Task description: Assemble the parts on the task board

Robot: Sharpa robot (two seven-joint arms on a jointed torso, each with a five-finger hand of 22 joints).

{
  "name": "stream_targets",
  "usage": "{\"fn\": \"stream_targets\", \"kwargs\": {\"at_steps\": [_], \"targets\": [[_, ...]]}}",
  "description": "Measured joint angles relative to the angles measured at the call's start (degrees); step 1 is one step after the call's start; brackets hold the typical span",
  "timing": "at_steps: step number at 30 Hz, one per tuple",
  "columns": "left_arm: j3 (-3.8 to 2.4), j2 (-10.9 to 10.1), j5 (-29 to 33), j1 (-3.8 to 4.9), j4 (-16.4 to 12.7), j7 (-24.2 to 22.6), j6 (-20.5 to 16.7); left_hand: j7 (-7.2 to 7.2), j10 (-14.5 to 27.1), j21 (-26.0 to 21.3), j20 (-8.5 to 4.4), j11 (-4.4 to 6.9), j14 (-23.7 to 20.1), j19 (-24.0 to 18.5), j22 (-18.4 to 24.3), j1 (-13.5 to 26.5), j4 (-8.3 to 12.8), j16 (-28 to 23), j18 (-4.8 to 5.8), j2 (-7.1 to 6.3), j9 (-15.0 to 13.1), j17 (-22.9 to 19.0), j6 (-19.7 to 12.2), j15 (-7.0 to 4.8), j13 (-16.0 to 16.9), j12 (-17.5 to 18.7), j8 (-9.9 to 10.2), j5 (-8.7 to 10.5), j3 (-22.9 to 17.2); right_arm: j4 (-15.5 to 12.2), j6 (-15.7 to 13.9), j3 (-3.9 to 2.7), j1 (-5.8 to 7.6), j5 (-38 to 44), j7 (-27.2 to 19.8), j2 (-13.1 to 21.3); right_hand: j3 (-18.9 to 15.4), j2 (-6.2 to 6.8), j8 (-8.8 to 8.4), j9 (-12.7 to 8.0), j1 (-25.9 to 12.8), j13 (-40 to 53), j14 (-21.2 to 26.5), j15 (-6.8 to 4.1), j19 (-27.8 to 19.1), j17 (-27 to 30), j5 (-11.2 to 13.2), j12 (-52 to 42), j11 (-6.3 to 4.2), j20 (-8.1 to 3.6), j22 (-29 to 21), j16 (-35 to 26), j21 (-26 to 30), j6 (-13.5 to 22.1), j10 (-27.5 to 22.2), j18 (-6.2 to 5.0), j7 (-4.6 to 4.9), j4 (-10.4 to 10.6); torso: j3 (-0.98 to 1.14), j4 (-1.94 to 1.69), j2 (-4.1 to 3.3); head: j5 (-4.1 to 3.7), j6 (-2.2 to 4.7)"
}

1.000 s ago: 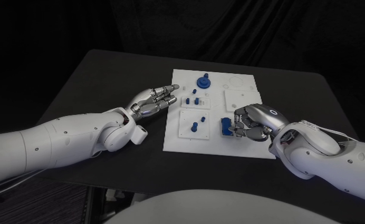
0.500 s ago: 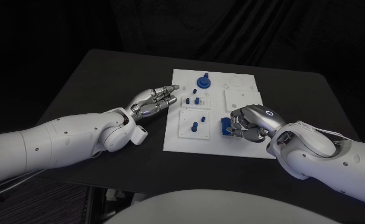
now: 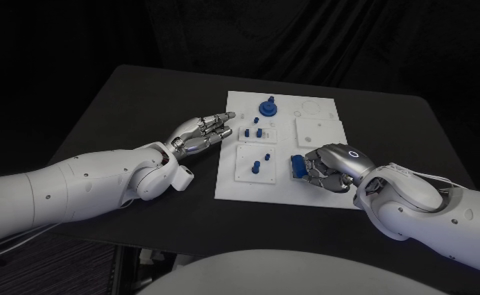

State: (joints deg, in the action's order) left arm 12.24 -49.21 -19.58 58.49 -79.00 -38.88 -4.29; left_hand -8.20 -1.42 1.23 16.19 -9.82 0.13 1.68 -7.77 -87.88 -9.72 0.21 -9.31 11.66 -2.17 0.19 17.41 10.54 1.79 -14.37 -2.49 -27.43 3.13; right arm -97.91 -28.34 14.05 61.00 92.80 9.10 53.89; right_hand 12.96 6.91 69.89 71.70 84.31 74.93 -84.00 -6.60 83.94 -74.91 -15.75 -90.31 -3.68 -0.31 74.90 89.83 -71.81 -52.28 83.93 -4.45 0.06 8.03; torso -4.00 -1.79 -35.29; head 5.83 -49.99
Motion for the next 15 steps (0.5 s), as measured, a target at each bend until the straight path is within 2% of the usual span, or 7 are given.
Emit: {"fn": "stream_targets", "kwargs": {"at_steps": [3,5,7,8,9,10,15], "targets": [[0.00,-0.02,0.00,-0.01,0.00,0.00,0.01,0.00,0.00,0.00,0.00,0.00,0.00,0.00,0.00,0.00,0.00,0.00,0.00,0.00,0.00,0.00,0.00,0.00,0.00,0.00,0.00,0.00,0.00,-0.01,0.26,0.00,-0.02,0.26,0.08,0.14,0.00,0.00,-0.19,-0.29,0.00,0.00,0.00,0.00,0.00,0.00,0.00,0.00,0.00,0.00,0.00,0.00,0.00,0.39,0.00,0.00,0.07,0.00,0.00,0.00,0.03,-0.04,0.00],[0.00,-0.03,0.00,-0.01,0.00,0.00,0.01,0.00,0.00,0.00,0.00,0.00,0.00,0.00,0.00,0.00,0.00,0.00,-0.01,0.00,0.00,0.00,0.00,0.00,0.00,0.00,0.00,-0.23,0.00,-0.02,0.33,0.00,-0.02,0.39,0.09,0.20,0.01,0.00,-1.68,-1.52,0.00,0.00,0.00,0.00,0.00,0.00,0.00,0.00,0.00,0.00,0.02,0.00,0.16,2.70,0.00,0.00,0.18,0.01,0.00,0.00,0.04,-0.09,0.00],[0.00,-0.03,0.00,-0.02,0.00,0.00,0.02,0.00,0.00,0.00,0.00,0.00,0.00,0.00,0.00,0.00,0.00,0.00,0.00,0.00,0.00,0.00,0.00,0.00,0.00,0.00,0.00,-0.23,0.00,-0.02,0.34,0.00,-0.02,0.50,0.10,0.28,0.27,-0.02,-5.67,-4.73,-0.02,0.00,0.00,0.00,-0.01,0.00,0.00,0.00,0.00,0.02,0.05,0.00,0.37,7.69,0.00,0.00,0.40,0.37,0.00,0.01,0.07,-0.09,0.00],[0.00,-0.03,0.00,-0.02,0.00,0.00,0.02,0.00,0.00,0.00,0.00,0.00,0.00,0.00,0.00,0.00,0.00,0.00,0.00,0.00,0.00,0.00,0.00,0.00,0.00,0.00,0.00,-0.23,0.00,-0.02,0.34,0.00,-0.02,0.54,0.09,0.31,0.23,-0.19,-9.58,-7.92,-0.19,0.00,0.00,0.00,-0.22,0.00,0.00,0.00,0.12,0.22,0.05,0.00,0.37,11.48,0.12,-0.01,0.67,1.10,0.00,0.02,0.08,-0.09,0.00],[0.00,-0.03,0.00,-0.03,0.00,0.00,0.02,0.00,0.00,0.00,0.00,0.00,0.00,0.00,0.00,0.00,0.00,0.00,0.00,0.00,0.00,0.00,0.00,0.00,0.00,0.00,0.00,-0.23,0.00,-0.02,0.34,0.00,-0.03,0.57,0.08,0.33,0.25,-0.36,-12.48,-10.15,-0.43,0.00,0.02,0.24,-0.31,0.00,0.00,0.00,0.31,0.31,0.05,0.00,0.37,12.68,0.23,-0.01,0.98,1.75,0.00,0.03,0.09,-0.07,0.00],[0.00,-0.03,0.00,-0.03,0.00,0.00,0.02,0.00,0.00,0.00,0.00,0.00,0.00,0.00,0.00,0.00,0.00,0.00,0.00,0.00,0.00,0.00,0.00,0.00,0.00,0.00,0.00,-0.23,0.00,-0.02,0.31,0.00,-0.03,0.59,0.07,0.37,0.31,-0.14,-15.71,-12.73,-0.65,0.00,-0.01,0.56,-0.20,0.00,0.00,0.00,0.64,0.45,0.04,0.00,0.37,13.04,0.00,-0.01,1.33,2.62,0.00,0.03,0.09,-0.04,0.00],[0.00,-0.07,0.00,-0.04,0.00,0.00,0.02,0.00,0.00,0.00,0.00,0.00,0.00,0.00,-0.01,0.00,0.00,0.00,0.00,0.00,0.00,0.00,0.00,0.00,0.00,0.00,0.00,-0.23,0.00,-0.11,-0.13,0.00,-0.03,0.43,-0.14,0.74,-0.43,0.70,-29.28,-24.64,-1.49,0.00,0.10,1.72,-0.26,0.00,0.00,0.00,2.31,1.90,0.04,0.00,0.81,11.99,0.04,-0.01,3.22,5.85,0.01,0.05,0.11,0.06,0.00]]}}
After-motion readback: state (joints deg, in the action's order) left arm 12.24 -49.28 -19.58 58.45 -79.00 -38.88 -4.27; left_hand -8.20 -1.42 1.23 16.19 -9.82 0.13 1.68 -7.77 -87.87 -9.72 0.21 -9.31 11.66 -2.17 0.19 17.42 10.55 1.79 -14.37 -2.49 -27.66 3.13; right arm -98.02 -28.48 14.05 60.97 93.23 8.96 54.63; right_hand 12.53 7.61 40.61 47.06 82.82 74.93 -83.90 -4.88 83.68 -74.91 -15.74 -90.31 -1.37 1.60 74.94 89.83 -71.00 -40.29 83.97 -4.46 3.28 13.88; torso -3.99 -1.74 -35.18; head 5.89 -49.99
